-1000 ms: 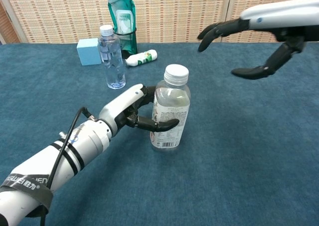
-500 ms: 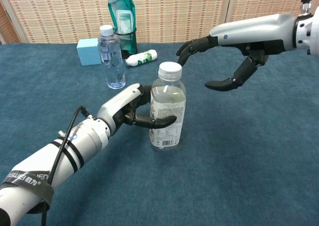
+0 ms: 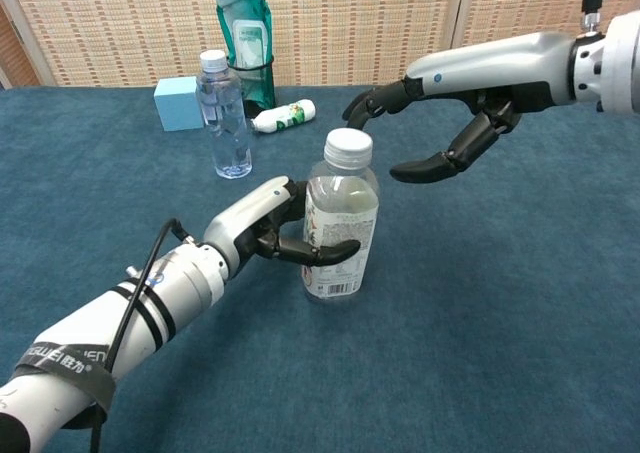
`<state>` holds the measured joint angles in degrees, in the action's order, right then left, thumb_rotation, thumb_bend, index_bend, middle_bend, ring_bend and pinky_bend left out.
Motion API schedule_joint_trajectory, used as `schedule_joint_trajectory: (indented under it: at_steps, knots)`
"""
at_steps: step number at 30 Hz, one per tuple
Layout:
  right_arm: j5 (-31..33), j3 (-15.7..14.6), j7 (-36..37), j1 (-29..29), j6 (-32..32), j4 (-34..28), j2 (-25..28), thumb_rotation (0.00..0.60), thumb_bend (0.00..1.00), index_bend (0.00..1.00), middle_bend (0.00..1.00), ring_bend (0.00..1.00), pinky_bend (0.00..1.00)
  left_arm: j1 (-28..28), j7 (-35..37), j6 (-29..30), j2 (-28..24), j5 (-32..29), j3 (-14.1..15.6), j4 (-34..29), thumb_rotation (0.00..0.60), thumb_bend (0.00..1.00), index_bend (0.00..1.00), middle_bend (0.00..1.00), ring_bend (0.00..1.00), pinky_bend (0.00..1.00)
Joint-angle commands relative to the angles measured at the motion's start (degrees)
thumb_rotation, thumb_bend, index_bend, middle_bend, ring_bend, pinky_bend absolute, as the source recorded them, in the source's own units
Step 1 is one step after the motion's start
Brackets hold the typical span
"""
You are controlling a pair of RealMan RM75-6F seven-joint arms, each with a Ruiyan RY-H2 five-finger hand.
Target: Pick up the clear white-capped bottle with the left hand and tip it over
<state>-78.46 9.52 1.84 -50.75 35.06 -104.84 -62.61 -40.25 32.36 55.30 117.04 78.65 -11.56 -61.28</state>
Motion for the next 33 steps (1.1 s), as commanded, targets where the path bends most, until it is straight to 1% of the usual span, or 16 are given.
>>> schedule_joint_trajectory:
  at_steps: [1, 6, 10, 17, 21, 25, 33]
  knots:
    - [-1.20, -0.09, 1.24, -0.43, -0.12, 0.28, 0.02, 0.327, 0.31, 0.17, 0.00, 0.00, 0.00, -0.37, -0.38, -0.77, -0.01, -0.04, 0.22, 0.15, 0.600, 0.90, 0.73, 0.87, 0.35, 0.08]
    - [-2.96, -0.48, 2.13, -0.53, 0.62, -0.65, 0.68, 0.327, 0.31, 0.17, 0.00, 0.00, 0.00, -0.66, 0.70, -3.45, -0.61, -1.74, -0.37, -1.06, 0.600, 0.93, 0.73, 0.89, 0.41, 0.10]
    - [-4.22, -0.99, 2.42, -0.44, 1.18, -1.98, 1.47, 0.326, 0.31, 0.17, 0.00, 0.00, 0.00, -0.83, 2.12, -5.87, -1.40, -3.66, -1.37, -2.01, 0.600, 0.95, 0.74, 0.90, 0.42, 0.11]
    - [-7.31, -1.98, 3.52, -0.30, 2.40, -4.06, 2.33, 0.326, 0.31, 0.17, 0.00, 0.00, 0.00, -1.58, 3.91, -9.70, -2.35, -5.13, -1.90, -2.30, 0.600, 0.97, 0.75, 0.91, 0.45, 0.13]
    - [-8.64, -2.01, 3.04, 0.05, 4.38, -3.77, 2.31, 0.326, 0.31, 0.17, 0.00, 0.00, 0.00, -1.63, 4.13, -9.90, -2.30, -5.03, -1.89, -2.01, 0.600, 0.97, 0.75, 0.91, 0.45, 0.13]
    - [-7.07, -1.53, 1.86, 1.06, 6.85, -2.22, 2.07, 0.325, 0.31, 0.17, 0.00, 0.00, 0.00, -1.15, 4.39, -8.93, -2.58, -4.55, -1.78, -2.40, 0.600, 0.97, 0.75, 0.91, 0.45, 0.13]
    - [-5.18, -3.15, 1.58, 0.98, 4.41, -1.41, 2.86, 0.323, 0.31, 0.17, 0.00, 0.00, 0.00, -1.27, 4.28, -8.88, -2.80, -3.83, -1.39, -2.62, 0.600, 0.96, 0.75, 0.91, 0.45, 0.13]
